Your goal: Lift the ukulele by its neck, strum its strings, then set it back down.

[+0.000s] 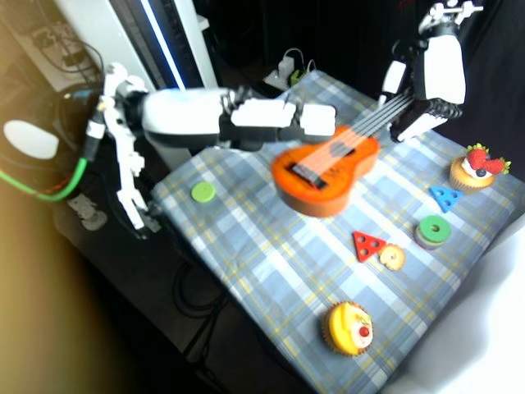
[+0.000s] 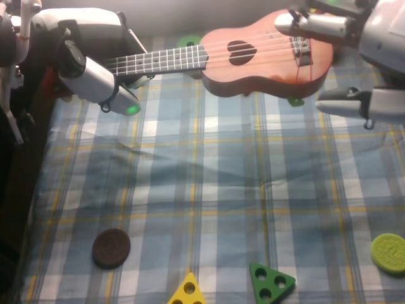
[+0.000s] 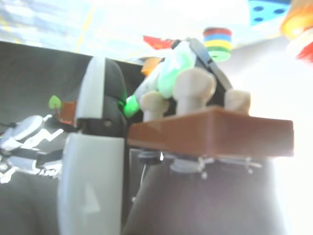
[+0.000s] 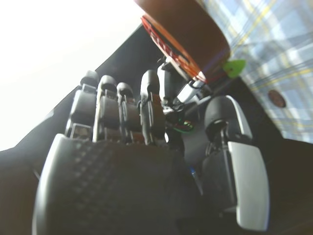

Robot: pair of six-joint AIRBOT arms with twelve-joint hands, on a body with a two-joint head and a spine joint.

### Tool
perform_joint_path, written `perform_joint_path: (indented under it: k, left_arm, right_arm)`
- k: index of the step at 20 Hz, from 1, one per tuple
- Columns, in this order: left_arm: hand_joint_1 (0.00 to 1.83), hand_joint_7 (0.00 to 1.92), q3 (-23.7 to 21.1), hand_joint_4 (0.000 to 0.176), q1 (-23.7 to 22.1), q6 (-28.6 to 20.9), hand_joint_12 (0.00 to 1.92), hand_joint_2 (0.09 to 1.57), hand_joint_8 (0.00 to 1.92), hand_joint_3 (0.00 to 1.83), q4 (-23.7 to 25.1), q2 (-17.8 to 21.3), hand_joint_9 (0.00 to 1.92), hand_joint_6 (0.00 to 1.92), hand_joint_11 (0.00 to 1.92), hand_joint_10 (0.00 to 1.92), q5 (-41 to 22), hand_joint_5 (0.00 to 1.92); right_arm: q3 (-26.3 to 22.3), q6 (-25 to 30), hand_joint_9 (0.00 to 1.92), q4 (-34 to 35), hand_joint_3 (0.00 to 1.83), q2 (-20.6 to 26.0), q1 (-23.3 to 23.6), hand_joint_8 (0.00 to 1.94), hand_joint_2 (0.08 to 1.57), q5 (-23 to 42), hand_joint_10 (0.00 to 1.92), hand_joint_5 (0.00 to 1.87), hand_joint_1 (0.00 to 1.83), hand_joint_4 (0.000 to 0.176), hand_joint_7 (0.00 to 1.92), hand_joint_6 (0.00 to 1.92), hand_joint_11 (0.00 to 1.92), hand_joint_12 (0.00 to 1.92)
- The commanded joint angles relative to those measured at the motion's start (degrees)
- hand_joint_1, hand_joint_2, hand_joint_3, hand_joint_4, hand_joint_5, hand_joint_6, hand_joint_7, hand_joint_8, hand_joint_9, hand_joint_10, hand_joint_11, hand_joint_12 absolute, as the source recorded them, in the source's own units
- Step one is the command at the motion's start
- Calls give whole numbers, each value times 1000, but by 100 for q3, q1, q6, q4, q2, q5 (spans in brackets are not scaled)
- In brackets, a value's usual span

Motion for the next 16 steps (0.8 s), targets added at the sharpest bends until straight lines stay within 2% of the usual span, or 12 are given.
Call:
perform_joint_path:
  k: [1,3,8,9,10,11,12,14,16]
  left_arm:
    - [1376,1149,43,0,-41,-74,1921,1277,1921,0,-195,-51,1240,1921,1365,1921,254,986]
    - [1381,1142,81,0,-6,-74,1921,1277,1921,0,-226,-88,1248,1921,1400,1921,279,1015]
    - [1392,1136,110,0,28,-56,1921,1285,1921,0,-291,-135,1243,1921,1397,1921,266,971]
    - [1402,1148,110,0,20,-8,1921,1278,1921,0,-364,-137,1247,1921,1397,1921,252,1001]
    - [1411,1157,110,0,10,25,1921,1280,1921,0,-416,-137,1253,1921,1401,1921,233,1017]
    - [1398,1157,110,0,1,30,1921,1277,1921,0,-423,-137,1252,1921,1395,1921,219,1025]
    - [1416,1174,109,0,-2,59,1921,1266,1921,0,-457,-137,1273,1921,1422,1921,213,1041]
    - [1414,1182,110,0,-21,152,1921,1261,1921,0,-555,-137,1280,1921,1434,1921,213,1067]
    - [1423,1184,108,0,-30,158,1921,1257,1921,0,-564,-140,1264,1921,1402,1921,207,1062]
  right_arm:
    - [25,-15,0,-26,0,-15,140,0,1198,575,0,287,206,0,2,125,0,0]
    - [84,-35,0,-120,0,-123,315,1,1206,342,0,284,220,0,2,121,0,0]
    - [247,-171,0,-253,0,-447,575,7,1175,-179,0,332,509,0,17,128,0,0]
    - [266,-171,0,-273,0,-486,596,13,1175,-240,0,370,497,0,34,143,0,0]
    - [302,-172,0,-280,0,-536,613,16,1186,-316,0,379,404,0,48,146,0,0]
    - [347,-172,0,-280,0,-586,626,14,1187,-387,0,372,221,0,48,143,0,0]
    - [377,-172,0,-280,0,-626,634,8,1188,-438,0,370,187,0,37,142,0,0]
    - [403,-172,0,-280,5,-675,635,9,1221,-501,0,427,293,0,52,171,0,0]
    - [419,-172,0,-284,11,-709,635,13,1244,-531,0,468,319,0,75,204,0,0]
